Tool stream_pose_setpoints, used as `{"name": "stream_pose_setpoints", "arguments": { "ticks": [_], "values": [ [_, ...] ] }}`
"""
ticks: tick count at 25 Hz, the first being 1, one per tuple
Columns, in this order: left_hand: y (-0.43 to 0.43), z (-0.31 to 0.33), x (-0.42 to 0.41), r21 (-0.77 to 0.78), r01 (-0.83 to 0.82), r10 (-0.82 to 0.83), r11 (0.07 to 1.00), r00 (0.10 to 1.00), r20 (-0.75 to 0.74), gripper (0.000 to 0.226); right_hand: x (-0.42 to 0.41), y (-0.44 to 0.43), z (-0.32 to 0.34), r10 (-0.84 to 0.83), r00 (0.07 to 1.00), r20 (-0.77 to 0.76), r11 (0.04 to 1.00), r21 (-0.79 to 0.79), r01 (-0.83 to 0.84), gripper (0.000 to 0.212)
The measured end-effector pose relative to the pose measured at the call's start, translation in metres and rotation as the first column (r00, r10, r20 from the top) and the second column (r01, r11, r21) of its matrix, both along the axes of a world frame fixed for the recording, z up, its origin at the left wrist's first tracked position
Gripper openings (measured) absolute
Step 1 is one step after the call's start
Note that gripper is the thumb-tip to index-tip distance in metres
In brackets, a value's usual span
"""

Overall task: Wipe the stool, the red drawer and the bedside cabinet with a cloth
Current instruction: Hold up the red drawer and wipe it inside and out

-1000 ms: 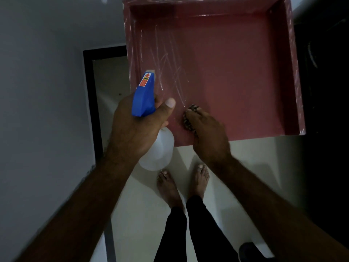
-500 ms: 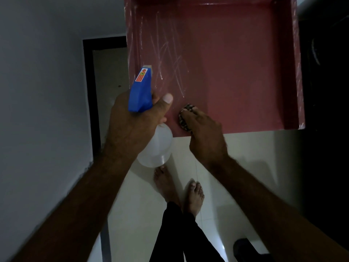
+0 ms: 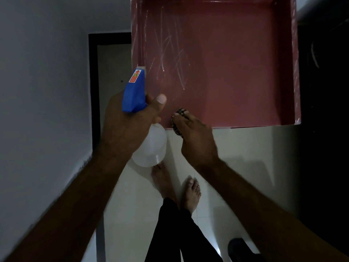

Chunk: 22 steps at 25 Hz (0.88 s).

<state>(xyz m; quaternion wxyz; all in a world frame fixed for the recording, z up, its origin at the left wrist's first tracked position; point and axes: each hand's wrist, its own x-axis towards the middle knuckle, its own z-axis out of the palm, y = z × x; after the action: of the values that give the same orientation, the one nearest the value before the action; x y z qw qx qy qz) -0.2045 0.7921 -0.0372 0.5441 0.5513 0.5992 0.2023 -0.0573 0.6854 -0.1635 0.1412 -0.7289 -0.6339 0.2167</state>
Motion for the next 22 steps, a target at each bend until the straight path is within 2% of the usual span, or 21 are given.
{"name": "stream_pose_setpoints", "arguments": {
  "ticks": [4,6,11,16,18,22],
  "values": [
    [-0.012,0.001,0.000,0.028,0.003,-0.003,1.000,1.000,-0.024,0.030,-0.004,-0.008,0.003,0.177,0.978,-0.111,0.984,0.016,-0.176,0.066],
    [-0.017,0.002,0.000,0.024,-0.014,0.014,1.000,1.000,-0.008,0.030,0.009,-0.009,0.007,0.216,0.960,-0.177,0.976,0.044,-0.211,0.069],
    [-0.028,-0.002,-0.003,0.036,0.006,-0.006,0.999,1.000,-0.009,0.025,0.057,-0.017,0.022,-0.042,0.975,-0.220,0.996,0.066,0.058,0.063],
    [-0.047,-0.023,-0.003,-0.037,0.039,-0.041,0.999,0.996,-0.073,0.032,0.094,-0.013,0.029,-0.337,0.905,-0.260,0.937,0.002,0.350,0.065],
    [-0.052,-0.033,-0.002,-0.064,0.073,-0.079,0.995,0.992,-0.101,0.035,0.101,-0.010,0.029,-0.369,0.895,-0.251,0.925,-0.002,0.381,0.065],
    [-0.057,-0.045,0.002,-0.119,0.126,-0.143,0.985,0.979,-0.148,0.058,0.107,-0.007,0.028,-0.346,0.908,-0.237,0.925,0.079,0.373,0.064]
  ]
}}
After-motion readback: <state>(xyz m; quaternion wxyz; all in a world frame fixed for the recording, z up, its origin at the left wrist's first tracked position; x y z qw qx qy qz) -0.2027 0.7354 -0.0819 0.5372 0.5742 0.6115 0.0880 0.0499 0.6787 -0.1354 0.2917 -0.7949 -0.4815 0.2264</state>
